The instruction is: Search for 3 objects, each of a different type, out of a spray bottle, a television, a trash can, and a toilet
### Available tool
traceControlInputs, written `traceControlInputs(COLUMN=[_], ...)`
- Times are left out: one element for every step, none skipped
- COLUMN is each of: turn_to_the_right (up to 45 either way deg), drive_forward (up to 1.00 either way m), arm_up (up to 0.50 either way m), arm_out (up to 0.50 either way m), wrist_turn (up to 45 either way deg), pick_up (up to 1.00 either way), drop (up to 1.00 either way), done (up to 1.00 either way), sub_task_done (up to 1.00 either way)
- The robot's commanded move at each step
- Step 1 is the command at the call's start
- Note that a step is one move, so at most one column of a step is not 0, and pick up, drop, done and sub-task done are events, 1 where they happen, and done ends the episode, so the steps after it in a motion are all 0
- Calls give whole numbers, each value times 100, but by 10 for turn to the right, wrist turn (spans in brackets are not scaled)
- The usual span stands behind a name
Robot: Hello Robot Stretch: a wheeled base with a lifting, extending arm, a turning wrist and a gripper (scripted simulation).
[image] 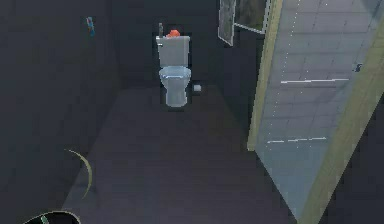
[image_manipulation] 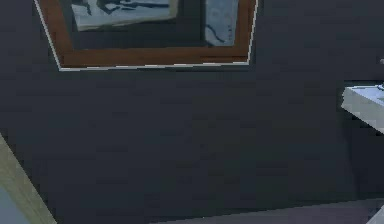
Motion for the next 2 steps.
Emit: traceControlInputs(turn_to_the_right=[30, 0], drive_forward=[0, 90], arm_up=[0, 0], arm_out=[0, 0], wrist_turn=[0, 0], pick_up=[0, 0], drop=[0, 0], done=[0, 0], sub_task_done=[0, 0])
